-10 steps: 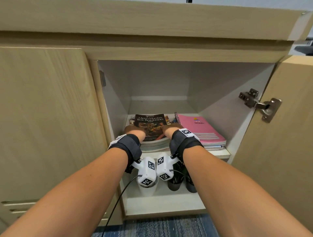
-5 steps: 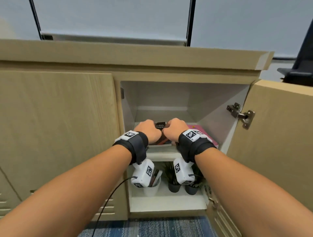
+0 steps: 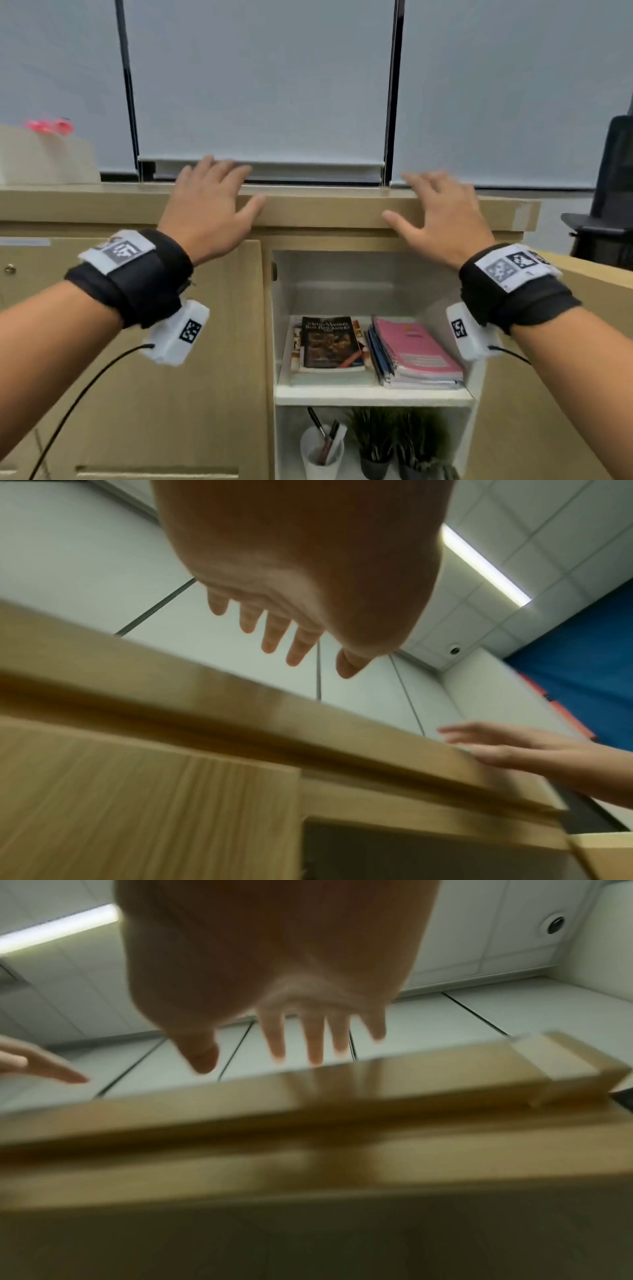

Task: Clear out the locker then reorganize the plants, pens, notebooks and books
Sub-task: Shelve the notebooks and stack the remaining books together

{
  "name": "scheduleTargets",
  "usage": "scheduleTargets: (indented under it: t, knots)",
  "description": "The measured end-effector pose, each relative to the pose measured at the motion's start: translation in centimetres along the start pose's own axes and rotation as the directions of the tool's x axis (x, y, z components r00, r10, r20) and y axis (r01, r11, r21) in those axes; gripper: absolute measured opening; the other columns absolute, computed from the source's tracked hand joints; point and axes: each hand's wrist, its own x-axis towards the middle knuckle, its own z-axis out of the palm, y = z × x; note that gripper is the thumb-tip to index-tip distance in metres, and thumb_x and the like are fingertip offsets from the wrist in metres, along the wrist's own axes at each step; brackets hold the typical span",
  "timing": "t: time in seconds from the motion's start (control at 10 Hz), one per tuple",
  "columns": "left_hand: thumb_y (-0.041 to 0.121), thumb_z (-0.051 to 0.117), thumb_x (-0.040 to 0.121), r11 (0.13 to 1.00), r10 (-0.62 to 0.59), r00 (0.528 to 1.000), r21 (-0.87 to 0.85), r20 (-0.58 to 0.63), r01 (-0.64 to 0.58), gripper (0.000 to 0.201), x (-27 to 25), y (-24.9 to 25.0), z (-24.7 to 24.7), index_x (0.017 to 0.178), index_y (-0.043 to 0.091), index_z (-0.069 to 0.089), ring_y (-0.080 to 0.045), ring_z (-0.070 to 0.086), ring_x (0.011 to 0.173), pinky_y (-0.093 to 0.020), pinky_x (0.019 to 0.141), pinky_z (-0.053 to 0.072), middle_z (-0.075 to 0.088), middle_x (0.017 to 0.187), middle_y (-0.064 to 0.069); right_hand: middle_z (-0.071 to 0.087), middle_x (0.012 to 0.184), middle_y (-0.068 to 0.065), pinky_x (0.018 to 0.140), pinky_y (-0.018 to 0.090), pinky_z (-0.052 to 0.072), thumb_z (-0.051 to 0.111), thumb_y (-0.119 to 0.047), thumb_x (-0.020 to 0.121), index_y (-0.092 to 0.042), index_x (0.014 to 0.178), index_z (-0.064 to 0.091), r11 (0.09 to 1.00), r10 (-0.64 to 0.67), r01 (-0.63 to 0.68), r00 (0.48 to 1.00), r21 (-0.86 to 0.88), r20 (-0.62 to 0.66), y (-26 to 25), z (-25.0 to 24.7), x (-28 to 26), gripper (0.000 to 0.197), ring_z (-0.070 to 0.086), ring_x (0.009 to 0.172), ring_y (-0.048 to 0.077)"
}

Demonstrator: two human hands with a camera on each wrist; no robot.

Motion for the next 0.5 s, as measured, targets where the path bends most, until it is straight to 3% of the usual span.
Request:
scheduleTargets:
  t: [0.1, 0.2, 0.3, 0.4, 0.5]
  knots:
    - [0.061, 0.029, 0.097, 1.0, -0.019, 0.999, -0.002, 0.044, 0.019, 0.06, 0.5, -1.5, 3.1, 0.134, 0.019, 0.051, -0.028, 0.049, 0.123, -0.048, 0.108, 0.036, 0.058, 0.13, -0.009, 0.062, 0.117, 0.002, 0.104, 0.045, 0.034, 0.04, -0.077, 0.082, -0.028, 0.128, 0.054, 0.998, -0.02, 0.021, 1.0, -0.064, 0.013, 1.1, 2.5, 0.1, 0.069, 0.055, 0.111, 0.024]
    - [0.062, 0.035, 0.094, 1.0, 0.007, 0.994, 0.023, -0.106, -0.005, 0.054, 0.6, -1.8, 4.8, 0.123, 0.022, 0.056, -0.024, 0.054, 0.105, -0.042, 0.094, 0.04, 0.061, 0.113, -0.002, 0.061, 0.109, 0.002, 0.095, 0.041, 0.036, 0.048, -0.072, 0.084, -0.022, 0.123, 0.057, 0.998, -0.049, 0.042, 0.987, -0.048, -0.151, 1.2, 3.7, 0.0, 0.063, 0.053, 0.101, 0.023]
    - [0.061, 0.042, 0.091, 0.999, 0.031, 0.989, -0.007, -0.144, -0.032, 0.052, 0.6, -2.4, 5.1, 0.125, 0.024, 0.056, -0.021, 0.051, 0.106, -0.039, 0.097, 0.038, 0.058, 0.112, 0.003, 0.058, 0.115, 0.004, 0.102, 0.045, 0.034, 0.051, -0.065, 0.085, -0.016, 0.126, 0.058, 0.997, -0.053, 0.044, 0.985, -0.063, -0.161, 1.2, 4.2, 0.2, 0.063, 0.052, 0.105, 0.025]
    - [0.055, 0.05, 0.088, 0.996, 0.061, 0.981, -0.048, -0.184, -0.07, 0.054, 1.4, -2.5, 5.0, 0.121, 0.016, 0.066, -0.03, 0.06, 0.105, -0.049, 0.099, 0.043, 0.064, 0.116, -0.004, 0.064, 0.115, 0.01, 0.106, 0.052, 0.035, 0.053, -0.064, 0.085, -0.011, 0.118, 0.067, 0.999, 0.004, -0.01, 0.979, -0.031, -0.205, 0.8, 3.9, 0.3, 0.064, 0.059, 0.108, 0.033]
    - [0.024, 0.038, 0.103, 0.993, 0.121, 0.969, 0.031, -0.217, -0.117, 0.031, 2.2, -4.1, 5.1, 0.121, 0.02, 0.064, -0.035, 0.072, 0.095, -0.049, 0.108, 0.032, 0.058, 0.14, 0.003, 0.072, 0.107, 0.013, 0.11, 0.047, 0.033, 0.045, -0.071, 0.085, -0.02, 0.111, 0.07, 0.997, 0.073, -0.066, 0.975, 0.04, -0.209, 0.4, 3.9, 0.4, 0.063, 0.059, 0.105, 0.028]
